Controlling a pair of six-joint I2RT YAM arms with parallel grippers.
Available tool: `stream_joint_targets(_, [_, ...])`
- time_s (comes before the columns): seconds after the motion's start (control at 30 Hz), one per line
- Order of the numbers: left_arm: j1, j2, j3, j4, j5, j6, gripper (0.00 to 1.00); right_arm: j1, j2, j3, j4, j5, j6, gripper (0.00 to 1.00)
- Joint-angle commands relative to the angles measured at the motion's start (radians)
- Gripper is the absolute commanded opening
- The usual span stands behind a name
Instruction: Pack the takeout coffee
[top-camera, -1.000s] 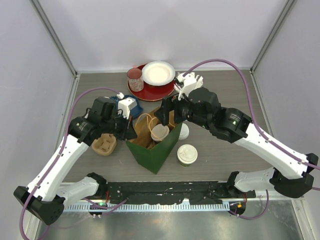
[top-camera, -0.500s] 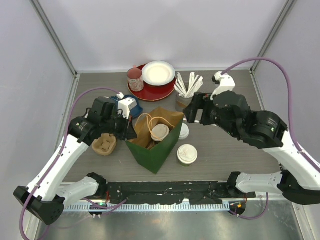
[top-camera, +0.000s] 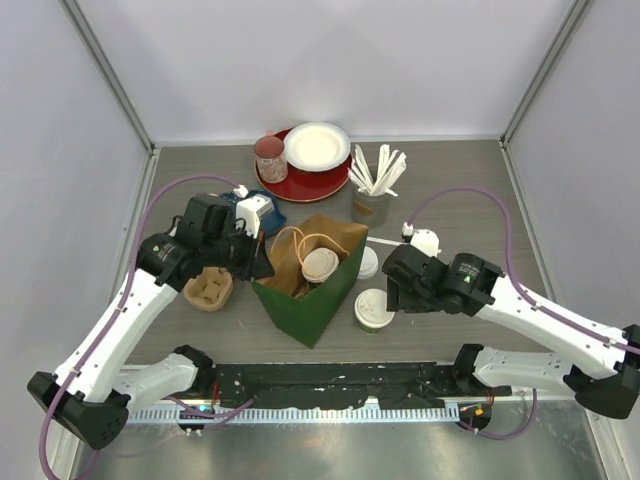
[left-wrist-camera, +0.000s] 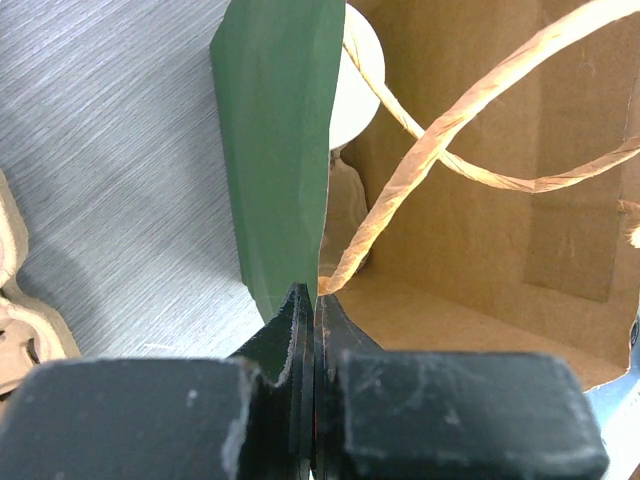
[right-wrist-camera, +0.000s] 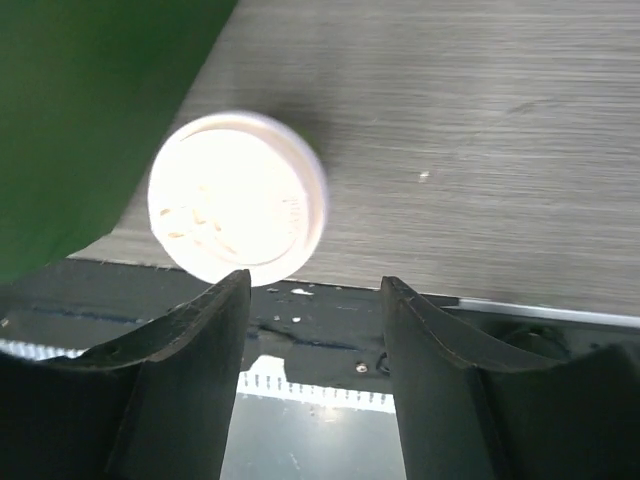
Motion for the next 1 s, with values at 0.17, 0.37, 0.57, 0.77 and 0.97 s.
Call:
stream_joint_targets(0.17, [-0.004, -0.015, 0.028, 0.017, 0.003, 0.007, 0.00, 0.043, -0.097, -0.120, 0.510, -0.249, -0.362, 0.57])
stream_joint_targets(0.37, [-0.004, -0.010, 0.037, 0.017, 0.001, 0.010, 0.00, 0.086, -0.056, -0.134, 0.593, -0.373, -0.716, 0.57])
stream_joint_targets(0.57, [-0.003, 0.001, 0.046, 0.016, -0.002, 0.014, 0.00, 0.086, -0.074, -0.174, 0.610, -0.462, -0.903, 0.56])
stream_joint_targets(0.77, [-0.004, 0.007, 0.049, 0.013, -0.003, 0.013, 0.00, 0.087, -0.042, -0.200, 0.540, -0.424, -0.991, 0.49])
stream_joint_targets(0.97, [-0.003, 0.013, 0.055, 0.008, -0.003, 0.013, 0.00, 0.090, -0.045, -0.246, 0.585, -0.399, -1.023, 0.48])
